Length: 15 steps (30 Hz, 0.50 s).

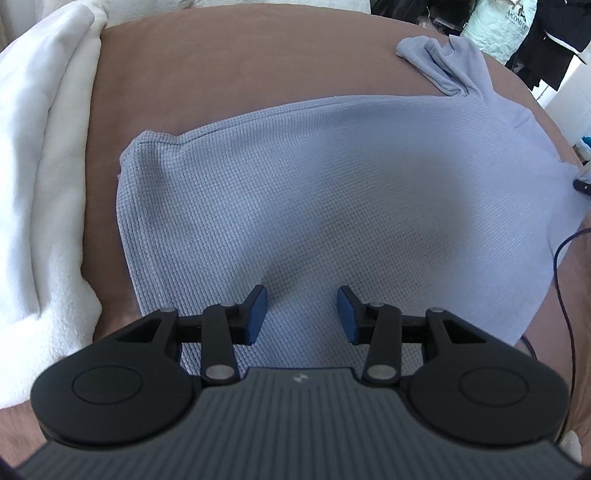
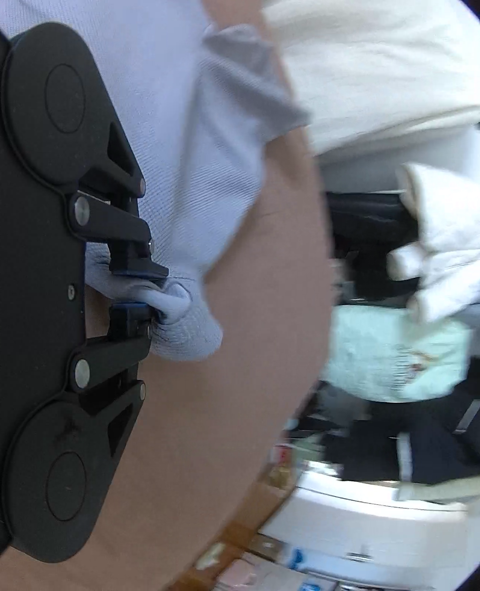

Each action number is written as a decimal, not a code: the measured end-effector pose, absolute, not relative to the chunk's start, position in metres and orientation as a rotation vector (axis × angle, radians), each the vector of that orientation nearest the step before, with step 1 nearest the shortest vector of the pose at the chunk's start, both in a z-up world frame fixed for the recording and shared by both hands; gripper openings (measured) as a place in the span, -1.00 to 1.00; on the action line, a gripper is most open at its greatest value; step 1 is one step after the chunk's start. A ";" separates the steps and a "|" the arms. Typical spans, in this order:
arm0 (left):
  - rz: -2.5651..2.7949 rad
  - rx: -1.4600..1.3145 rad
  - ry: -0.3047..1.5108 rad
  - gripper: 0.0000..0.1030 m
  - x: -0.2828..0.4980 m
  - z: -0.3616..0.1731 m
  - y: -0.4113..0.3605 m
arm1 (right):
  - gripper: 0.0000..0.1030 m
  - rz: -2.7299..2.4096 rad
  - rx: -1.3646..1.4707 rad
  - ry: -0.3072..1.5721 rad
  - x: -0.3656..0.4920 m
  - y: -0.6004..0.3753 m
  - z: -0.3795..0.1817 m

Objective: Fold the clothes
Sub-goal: 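Grasp the shirt sleeve cuff with the right gripper and fold it inward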

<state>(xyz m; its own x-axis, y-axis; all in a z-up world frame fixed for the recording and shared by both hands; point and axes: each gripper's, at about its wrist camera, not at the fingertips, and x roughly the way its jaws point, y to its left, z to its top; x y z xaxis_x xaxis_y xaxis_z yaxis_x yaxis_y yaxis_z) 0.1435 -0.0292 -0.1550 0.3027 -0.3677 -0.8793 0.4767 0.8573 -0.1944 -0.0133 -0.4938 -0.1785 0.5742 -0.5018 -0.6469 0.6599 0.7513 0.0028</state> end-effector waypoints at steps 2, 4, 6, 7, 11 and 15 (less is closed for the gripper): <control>-0.566 0.115 1.133 -0.19 0.145 -0.154 -0.029 | -0.66 -0.718 0.320 0.663 -0.018 -0.494 -0.177; -0.577 0.158 1.133 -0.18 0.146 -0.151 -0.031 | -0.61 -0.744 0.371 0.636 -0.026 -0.489 -0.169; -0.580 0.231 1.113 -0.16 0.145 -0.148 -0.039 | -0.52 -0.715 0.319 0.592 -0.028 -0.471 -0.155; -0.584 0.265 1.091 -0.15 0.143 -0.147 -0.043 | -0.50 -0.694 0.273 0.581 -0.028 -0.461 -0.147; -0.662 0.221 1.037 -0.15 0.145 -0.131 -0.044 | 0.01 -0.709 0.110 0.579 -0.020 -0.433 -0.116; -0.760 0.119 0.974 -0.15 0.161 -0.105 -0.049 | 0.22 -0.878 0.110 0.596 -0.014 -0.450 -0.101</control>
<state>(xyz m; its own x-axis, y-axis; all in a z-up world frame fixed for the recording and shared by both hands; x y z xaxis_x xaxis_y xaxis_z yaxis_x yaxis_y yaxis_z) 0.1611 -0.0493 -0.1049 0.3301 -0.5286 -0.7821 0.6307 0.7400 -0.2339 -0.0136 -0.4501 -0.1007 0.4883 -0.6911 -0.5328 0.7507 0.6440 -0.1473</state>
